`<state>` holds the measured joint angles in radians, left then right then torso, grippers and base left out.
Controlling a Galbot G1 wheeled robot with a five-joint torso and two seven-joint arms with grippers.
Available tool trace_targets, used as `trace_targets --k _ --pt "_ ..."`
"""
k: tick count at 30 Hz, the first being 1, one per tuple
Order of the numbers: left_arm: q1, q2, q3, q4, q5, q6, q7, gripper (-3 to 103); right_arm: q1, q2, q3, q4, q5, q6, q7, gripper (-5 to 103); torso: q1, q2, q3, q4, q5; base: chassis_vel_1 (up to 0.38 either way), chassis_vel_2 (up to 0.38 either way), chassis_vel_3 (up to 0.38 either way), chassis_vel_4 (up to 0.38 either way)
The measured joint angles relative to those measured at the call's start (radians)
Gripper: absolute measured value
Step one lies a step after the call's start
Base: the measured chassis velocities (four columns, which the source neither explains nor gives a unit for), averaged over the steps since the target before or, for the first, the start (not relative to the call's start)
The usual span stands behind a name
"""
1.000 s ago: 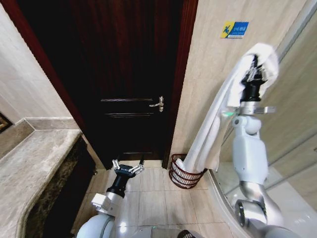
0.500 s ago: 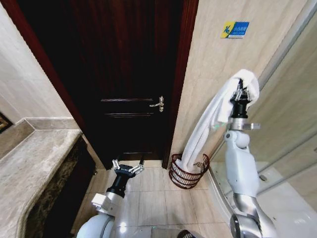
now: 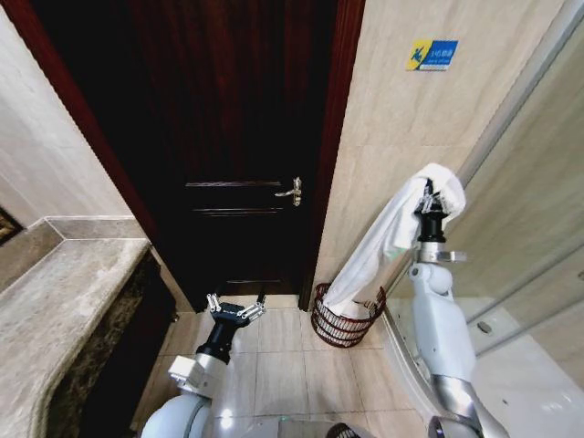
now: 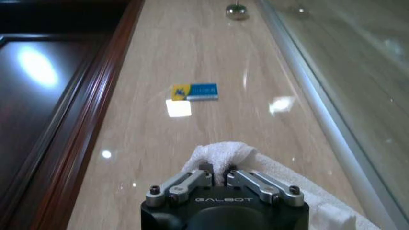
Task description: Discard the used towel into the hamper.
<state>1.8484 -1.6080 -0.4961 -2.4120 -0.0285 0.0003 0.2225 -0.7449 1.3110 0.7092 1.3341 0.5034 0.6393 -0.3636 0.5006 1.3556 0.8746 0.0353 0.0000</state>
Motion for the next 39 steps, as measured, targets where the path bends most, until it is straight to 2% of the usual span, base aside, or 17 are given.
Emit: trace_targets --k 22,39 --pt "0.000 0.000 0.000 0.000 0.000 0.000 0.000 100 -0.102 0.054 -0.004 -0.247 -0.038 0.117 -0.078 8 0.000 0.000 0.000 -0.0003 0.0002 0.000 0.000 0.000 0.000" --pt "0.000 0.000 0.000 0.000 0.000 0.000 0.000 100 -0.152 0.088 -0.020 -0.318 -0.068 0.127 -0.089 8 0.000 0.000 0.000 -0.0002 -0.0001 0.000 0.000 0.000 0.000"
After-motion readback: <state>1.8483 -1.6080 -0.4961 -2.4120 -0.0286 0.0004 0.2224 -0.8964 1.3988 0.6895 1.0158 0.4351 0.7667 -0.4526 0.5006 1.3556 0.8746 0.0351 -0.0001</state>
